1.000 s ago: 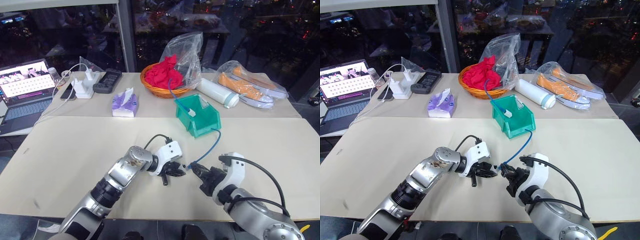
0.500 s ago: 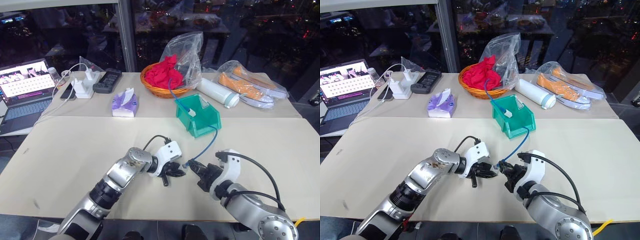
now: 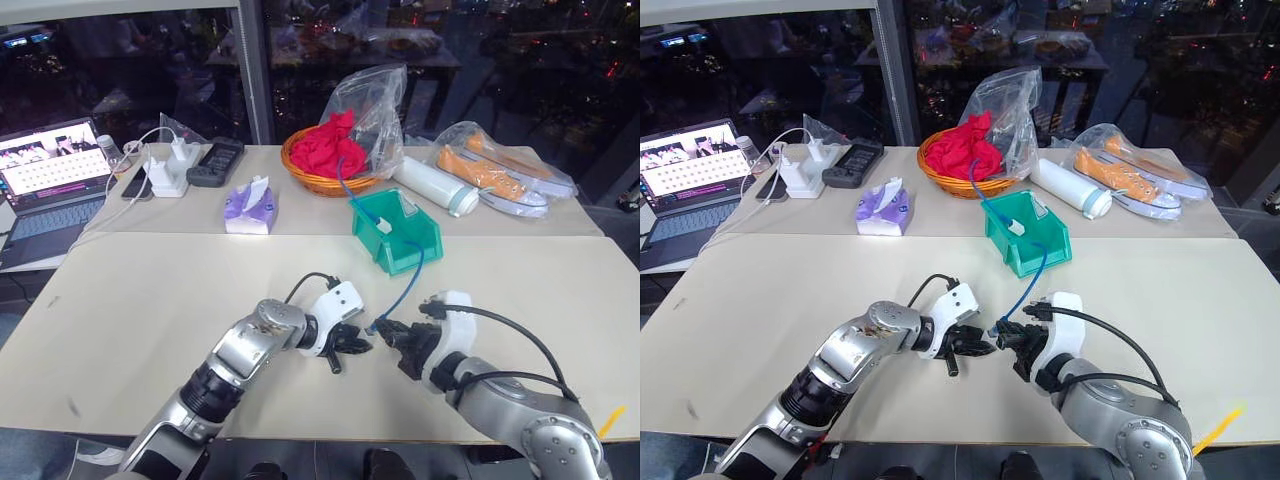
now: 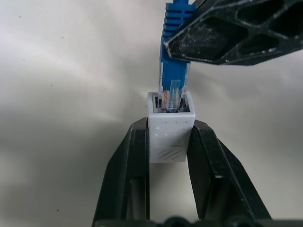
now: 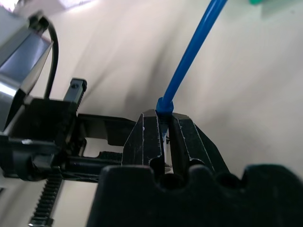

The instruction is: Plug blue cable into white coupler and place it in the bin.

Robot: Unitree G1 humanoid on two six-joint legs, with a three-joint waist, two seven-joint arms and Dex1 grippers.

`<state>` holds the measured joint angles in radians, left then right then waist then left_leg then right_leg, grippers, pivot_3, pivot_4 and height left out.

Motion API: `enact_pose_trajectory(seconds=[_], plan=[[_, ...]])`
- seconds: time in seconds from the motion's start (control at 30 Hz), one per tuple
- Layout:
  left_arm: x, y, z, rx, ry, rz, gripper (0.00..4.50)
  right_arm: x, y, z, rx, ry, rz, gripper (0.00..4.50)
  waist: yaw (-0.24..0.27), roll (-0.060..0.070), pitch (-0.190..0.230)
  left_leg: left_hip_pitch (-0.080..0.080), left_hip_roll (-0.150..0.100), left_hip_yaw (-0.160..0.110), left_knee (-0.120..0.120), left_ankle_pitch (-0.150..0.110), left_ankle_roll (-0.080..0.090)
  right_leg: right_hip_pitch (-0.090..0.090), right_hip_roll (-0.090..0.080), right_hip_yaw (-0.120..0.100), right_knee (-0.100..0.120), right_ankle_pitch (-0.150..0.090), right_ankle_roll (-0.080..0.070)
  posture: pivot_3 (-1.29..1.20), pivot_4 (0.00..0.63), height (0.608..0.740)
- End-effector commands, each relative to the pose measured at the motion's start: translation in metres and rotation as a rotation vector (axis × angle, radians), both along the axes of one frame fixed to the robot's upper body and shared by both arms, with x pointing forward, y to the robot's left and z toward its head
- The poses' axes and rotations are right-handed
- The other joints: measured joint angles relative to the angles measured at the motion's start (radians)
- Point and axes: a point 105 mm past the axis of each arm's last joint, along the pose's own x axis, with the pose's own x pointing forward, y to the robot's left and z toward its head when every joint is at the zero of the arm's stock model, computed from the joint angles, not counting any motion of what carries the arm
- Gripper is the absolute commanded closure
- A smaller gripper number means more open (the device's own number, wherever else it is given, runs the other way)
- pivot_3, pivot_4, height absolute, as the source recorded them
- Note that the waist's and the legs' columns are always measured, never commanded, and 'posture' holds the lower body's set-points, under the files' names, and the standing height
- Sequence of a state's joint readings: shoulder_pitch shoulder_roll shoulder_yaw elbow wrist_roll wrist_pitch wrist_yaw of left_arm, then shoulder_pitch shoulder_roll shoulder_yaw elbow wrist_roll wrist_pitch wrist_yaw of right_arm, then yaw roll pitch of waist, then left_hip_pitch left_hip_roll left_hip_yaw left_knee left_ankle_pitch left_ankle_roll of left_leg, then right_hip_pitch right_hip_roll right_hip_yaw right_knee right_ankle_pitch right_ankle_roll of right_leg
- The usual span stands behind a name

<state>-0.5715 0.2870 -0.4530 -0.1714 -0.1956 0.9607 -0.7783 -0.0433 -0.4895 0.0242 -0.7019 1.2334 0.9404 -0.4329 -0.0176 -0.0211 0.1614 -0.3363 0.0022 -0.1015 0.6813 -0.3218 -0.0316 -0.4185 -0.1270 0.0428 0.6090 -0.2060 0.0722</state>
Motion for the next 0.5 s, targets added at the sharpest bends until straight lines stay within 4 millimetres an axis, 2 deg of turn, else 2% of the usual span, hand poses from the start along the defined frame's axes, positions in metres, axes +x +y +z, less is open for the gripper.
enact_pose_trajectory(seconds=[0.03, 0.33, 0.5], plan=[[0.003, 0.001, 0.01, -0.033, -0.04, 0.067, 3.87, -0.02, 0.006, -0.031, -0.071, 0.147, 0.101, 4.5, 0.001, 0.0, 0.0, 0.0, 0.0, 0.0, 0.0, 0.0, 0.0, 0.0, 0.0, 0.0, 0.0, 0.0, 0.0, 0.0, 0.15, 0.74], [-0.004, -0.007, 0.012, -0.054, -0.04, 0.093, 3.87, -0.037, 0.01, -0.045, 0.036, 0.299, 0.179, 4.5, 0.005, 0.0, -0.001, 0.0, 0.0, -0.001, 0.0, 0.0, 0.0, 0.001, 0.0, 0.0, -0.001, 0.0, 0.0, 0.0, 0.15, 0.74], [-0.004, -0.004, 0.012, -0.061, -0.034, 0.114, 3.87, -0.035, 0.006, -0.054, 0.022, 0.338, 0.158, 4.5, 0.004, -0.001, -0.004, 0.001, 0.0, -0.001, -0.001, 0.0, 0.001, 0.006, 0.0, -0.001, -0.003, -0.001, 0.001, 0.0, 0.15, 0.74]])
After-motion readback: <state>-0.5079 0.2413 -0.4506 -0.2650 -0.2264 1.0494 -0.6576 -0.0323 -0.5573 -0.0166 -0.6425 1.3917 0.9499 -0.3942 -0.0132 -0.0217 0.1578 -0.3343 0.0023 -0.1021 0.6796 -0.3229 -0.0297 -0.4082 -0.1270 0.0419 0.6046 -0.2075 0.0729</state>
